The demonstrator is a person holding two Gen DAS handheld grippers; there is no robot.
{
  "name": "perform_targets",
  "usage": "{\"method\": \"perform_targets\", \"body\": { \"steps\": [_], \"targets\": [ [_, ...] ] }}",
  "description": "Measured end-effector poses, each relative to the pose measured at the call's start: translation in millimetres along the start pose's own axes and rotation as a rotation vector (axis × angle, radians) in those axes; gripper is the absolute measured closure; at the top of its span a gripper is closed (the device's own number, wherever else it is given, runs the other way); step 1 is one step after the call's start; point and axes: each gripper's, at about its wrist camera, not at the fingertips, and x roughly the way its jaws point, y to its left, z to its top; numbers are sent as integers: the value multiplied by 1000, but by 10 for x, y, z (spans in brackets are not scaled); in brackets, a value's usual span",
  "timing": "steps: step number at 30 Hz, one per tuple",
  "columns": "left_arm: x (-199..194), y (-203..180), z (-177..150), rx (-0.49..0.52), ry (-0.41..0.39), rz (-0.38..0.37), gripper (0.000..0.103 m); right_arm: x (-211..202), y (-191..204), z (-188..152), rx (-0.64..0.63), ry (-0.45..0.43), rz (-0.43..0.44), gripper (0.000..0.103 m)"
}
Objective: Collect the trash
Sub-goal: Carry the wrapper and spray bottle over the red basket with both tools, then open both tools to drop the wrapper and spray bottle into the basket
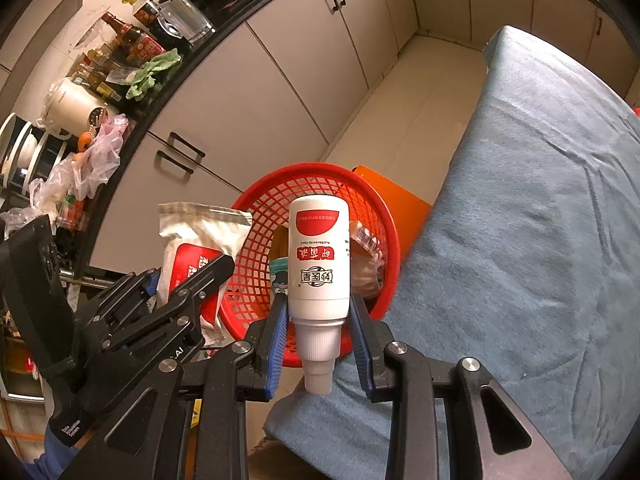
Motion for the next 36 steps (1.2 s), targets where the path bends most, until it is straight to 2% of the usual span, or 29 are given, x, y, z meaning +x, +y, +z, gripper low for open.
{"method": "perform_targets", "body": {
  "steps": [26,36],
  "targets": [
    [215,7,48,5,34,7,69,183,-5,98,14,26,-13,71],
    [387,14,23,0,60,12,69,378,-63,122,34,53,-25,70]
  ]
}}
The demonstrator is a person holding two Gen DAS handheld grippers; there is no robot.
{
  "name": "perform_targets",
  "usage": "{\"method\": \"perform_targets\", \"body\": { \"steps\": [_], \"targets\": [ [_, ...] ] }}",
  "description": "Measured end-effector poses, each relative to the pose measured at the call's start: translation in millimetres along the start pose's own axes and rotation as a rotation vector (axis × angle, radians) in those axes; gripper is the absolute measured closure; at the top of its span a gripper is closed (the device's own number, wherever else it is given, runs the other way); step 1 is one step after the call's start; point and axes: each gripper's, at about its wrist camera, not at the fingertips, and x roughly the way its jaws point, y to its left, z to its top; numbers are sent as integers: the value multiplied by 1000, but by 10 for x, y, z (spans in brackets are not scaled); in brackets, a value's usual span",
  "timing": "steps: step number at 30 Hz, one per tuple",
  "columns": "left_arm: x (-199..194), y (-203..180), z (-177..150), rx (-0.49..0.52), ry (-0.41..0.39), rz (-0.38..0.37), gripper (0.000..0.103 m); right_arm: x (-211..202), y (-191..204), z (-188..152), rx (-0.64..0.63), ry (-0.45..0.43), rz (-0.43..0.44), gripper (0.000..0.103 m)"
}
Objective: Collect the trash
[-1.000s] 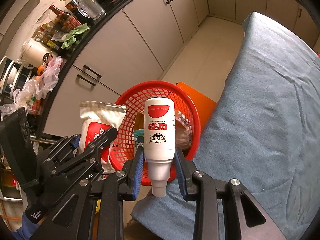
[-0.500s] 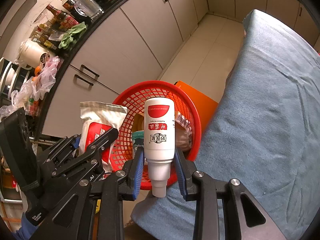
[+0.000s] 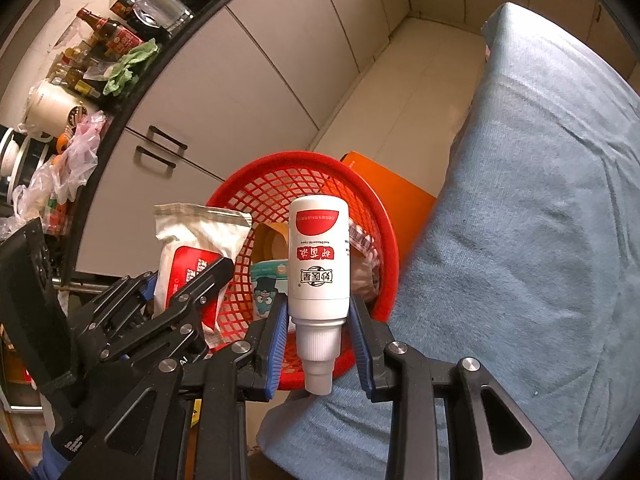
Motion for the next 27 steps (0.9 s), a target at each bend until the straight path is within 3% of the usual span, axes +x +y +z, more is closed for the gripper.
{"method": "perform_targets", "body": {
  "steps": [8,14,17,20,27],
  "targets": [
    [31,35,-20,-13,3,9,65,39,-14,2,2,-3,-2,66],
    [-12,37,-55,-25,1,29,48,-53,-42,-53,6,-17,-18,64],
    [-57,35,-68,-33,-3,49,42,-151,-61,-100,3,-36,-39,58],
    [-136,25,-75,-32,-24,78,39,-270,-93,-145,0,-58,-74,44],
    [-564,-72,-89,-16,-129,172,27,-607,-70,-298,-47,-147,-163,36]
  ]
}}
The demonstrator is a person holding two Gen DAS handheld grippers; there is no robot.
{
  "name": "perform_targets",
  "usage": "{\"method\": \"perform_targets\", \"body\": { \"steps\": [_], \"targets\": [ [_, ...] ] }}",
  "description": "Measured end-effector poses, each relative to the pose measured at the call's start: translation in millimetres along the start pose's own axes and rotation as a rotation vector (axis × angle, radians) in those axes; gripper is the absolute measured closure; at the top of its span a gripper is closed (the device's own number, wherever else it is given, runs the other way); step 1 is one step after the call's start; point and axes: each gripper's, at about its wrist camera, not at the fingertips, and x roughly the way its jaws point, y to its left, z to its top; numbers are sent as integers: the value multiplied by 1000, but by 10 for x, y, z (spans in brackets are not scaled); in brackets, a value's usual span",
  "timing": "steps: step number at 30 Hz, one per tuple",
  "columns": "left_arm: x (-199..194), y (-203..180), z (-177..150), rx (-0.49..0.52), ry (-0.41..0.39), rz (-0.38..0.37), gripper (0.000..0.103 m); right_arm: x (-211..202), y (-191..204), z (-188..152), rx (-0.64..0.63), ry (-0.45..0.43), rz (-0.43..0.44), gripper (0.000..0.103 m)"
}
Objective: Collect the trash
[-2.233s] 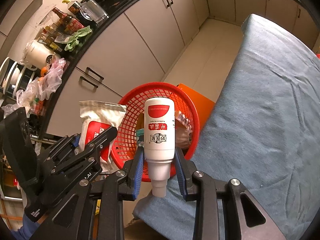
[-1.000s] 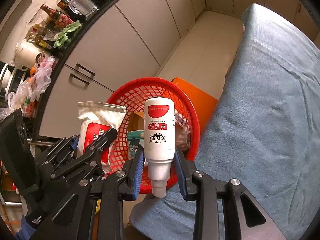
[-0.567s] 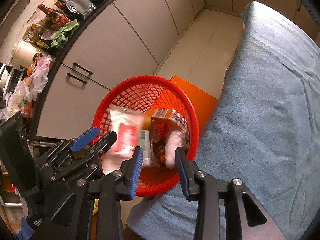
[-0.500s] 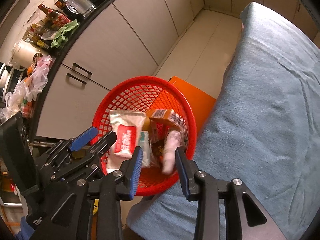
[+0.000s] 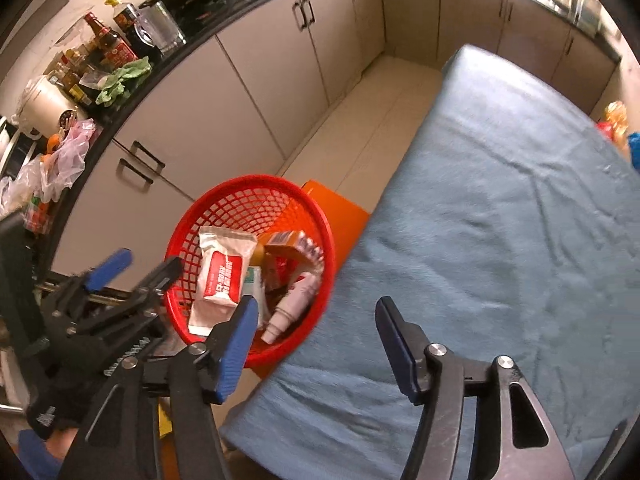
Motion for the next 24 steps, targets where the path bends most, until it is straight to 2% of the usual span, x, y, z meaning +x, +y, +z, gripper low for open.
{"method": "perform_targets", "body": {
  "steps": [2,4,6,11,14,18,24],
  "targets": [
    [-185,-3,10,-4,-31,21,22,-151,26,-59,-36,-42,-39,33],
    [-344,-3,15,-12,-61,39,21,-282,38,-113,-60,-80,-65,31],
    [-486,-12,12,-19,-81,53,14,-411,59,-177,-82,-120,-95,29],
    [-783,-84,-51,-14,-118,102,13,-717,41,-345,-125,-207,-154,25],
    [-913,-132,-117,-3,-116,113,13,-841,42,-407,-148,-246,-174,23],
    [-1001,-190,-185,25,-104,194,13,-977,108,-486,-194,-288,-198,22],
    [-1058,-209,-190,11,-78,222,13,-1075,141,-557,-224,-319,-209,20]
  ]
}}
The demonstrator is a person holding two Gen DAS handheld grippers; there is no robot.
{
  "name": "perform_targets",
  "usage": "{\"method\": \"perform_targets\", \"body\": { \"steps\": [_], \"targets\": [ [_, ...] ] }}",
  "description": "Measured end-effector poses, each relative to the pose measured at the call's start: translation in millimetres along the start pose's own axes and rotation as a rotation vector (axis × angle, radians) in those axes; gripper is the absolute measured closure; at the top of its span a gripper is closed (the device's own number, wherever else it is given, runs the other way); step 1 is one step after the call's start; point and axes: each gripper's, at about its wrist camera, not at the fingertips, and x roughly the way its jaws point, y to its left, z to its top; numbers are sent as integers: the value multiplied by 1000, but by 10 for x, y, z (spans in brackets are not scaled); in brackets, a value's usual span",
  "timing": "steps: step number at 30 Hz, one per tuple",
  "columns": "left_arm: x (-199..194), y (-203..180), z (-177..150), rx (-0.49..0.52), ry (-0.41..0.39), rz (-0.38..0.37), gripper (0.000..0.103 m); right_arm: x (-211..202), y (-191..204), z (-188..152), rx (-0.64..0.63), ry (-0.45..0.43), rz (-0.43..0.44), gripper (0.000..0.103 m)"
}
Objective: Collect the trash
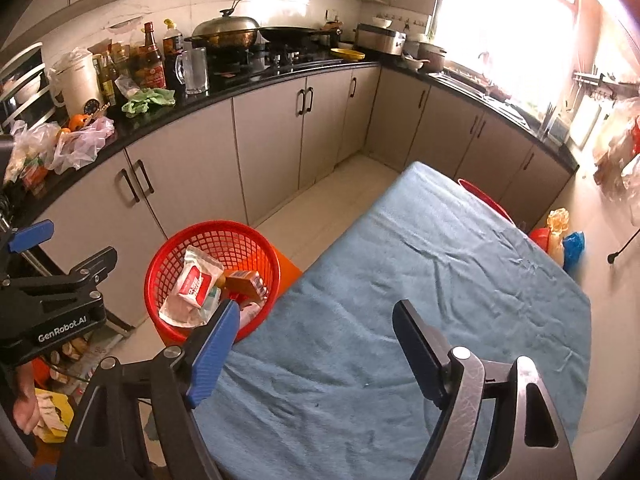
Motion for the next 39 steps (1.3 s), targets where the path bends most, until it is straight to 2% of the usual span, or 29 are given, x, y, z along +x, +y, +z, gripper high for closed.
{"method": "perform_targets", "body": {
  "steps": [2,14,39],
  "targets": [
    [-9,-25,-5,14,-5,26,13,-18,2,-12,-3,-4,-1,20],
    [-3,-108,5,40,-15,21,13,-1,17,-28,-19,8,-3,20],
    [49,-6,-46,-3,-5,17,13,93,154,-20,-83,52,7,19]
  ]
}}
